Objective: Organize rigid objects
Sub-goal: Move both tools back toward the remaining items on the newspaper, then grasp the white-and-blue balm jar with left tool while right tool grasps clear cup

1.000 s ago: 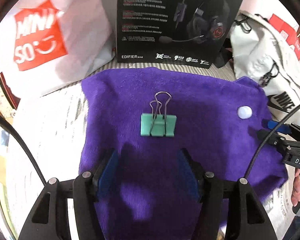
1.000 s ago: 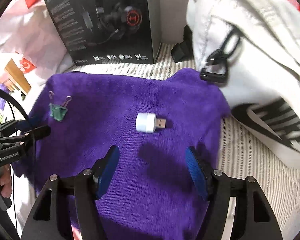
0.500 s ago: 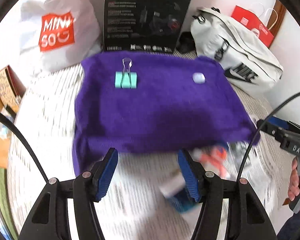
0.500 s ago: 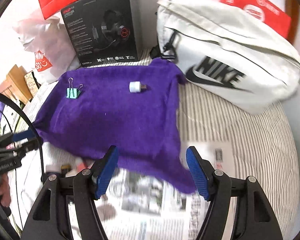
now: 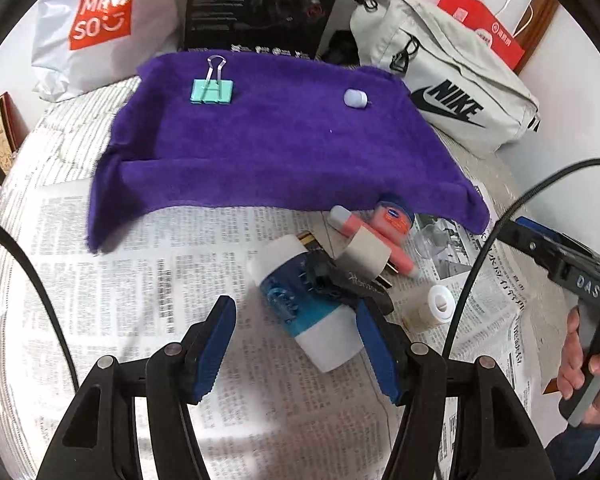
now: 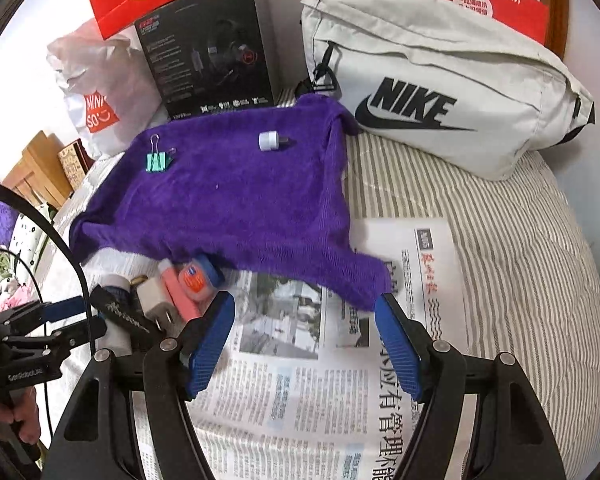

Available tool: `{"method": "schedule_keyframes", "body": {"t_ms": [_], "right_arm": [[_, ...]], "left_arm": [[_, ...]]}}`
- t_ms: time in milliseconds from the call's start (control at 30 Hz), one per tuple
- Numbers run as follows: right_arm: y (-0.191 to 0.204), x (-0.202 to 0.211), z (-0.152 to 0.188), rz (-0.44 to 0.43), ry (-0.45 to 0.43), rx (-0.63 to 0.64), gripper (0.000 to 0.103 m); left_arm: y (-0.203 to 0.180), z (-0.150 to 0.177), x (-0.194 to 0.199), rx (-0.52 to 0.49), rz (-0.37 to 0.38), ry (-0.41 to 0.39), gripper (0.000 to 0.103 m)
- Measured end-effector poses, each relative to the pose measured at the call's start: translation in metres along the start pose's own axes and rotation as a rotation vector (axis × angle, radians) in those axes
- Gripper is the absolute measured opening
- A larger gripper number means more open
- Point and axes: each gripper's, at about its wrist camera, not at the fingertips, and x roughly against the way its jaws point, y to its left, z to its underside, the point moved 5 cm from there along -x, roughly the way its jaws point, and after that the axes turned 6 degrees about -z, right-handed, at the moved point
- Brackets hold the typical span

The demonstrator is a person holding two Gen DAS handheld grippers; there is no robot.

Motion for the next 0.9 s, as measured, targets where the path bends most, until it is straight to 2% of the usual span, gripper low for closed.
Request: {"method": "schedule_keyframes", "body": {"t_ms": [167, 267, 433, 567, 667, 900], "right_arm": [[-0.004, -0.005, 0.011, 0.007, 0.024, -0.005, 0.072], [-0.006, -0.003, 0.013, 0.007, 0.023, -0.002, 0.072], [-0.005, -0.002, 0.013, -0.007, 0.014, -0.002, 0.072], [0.002, -0.008, 0.015, -0.016, 0.03, 0.015, 0.072], [0.005, -0.01, 0.017, -0.011, 0.04, 0.036, 0.072], [0.002, -0.009, 0.018, -0.014, 0.037, 0.022, 0.072]], "left_arm": [[0.002, 0.0, -0.005, -0.003, -0.004, 0.001, 0.069], [0.014, 0.001, 0.0, -0.014, -0.06, -0.011, 0.072], [0.026, -0.002, -0.001, 0.012, -0.079, 0.001, 0.072], [0.013, 0.0, -0.014, -0.013, -0.088, 0.029, 0.071], [0.012, 0.005, -0.013, -0.036, -0.109, 0.022, 0.071], [0.031, 0.015, -0.007, -0.084, -0.218, 0.003, 0.071]]}}
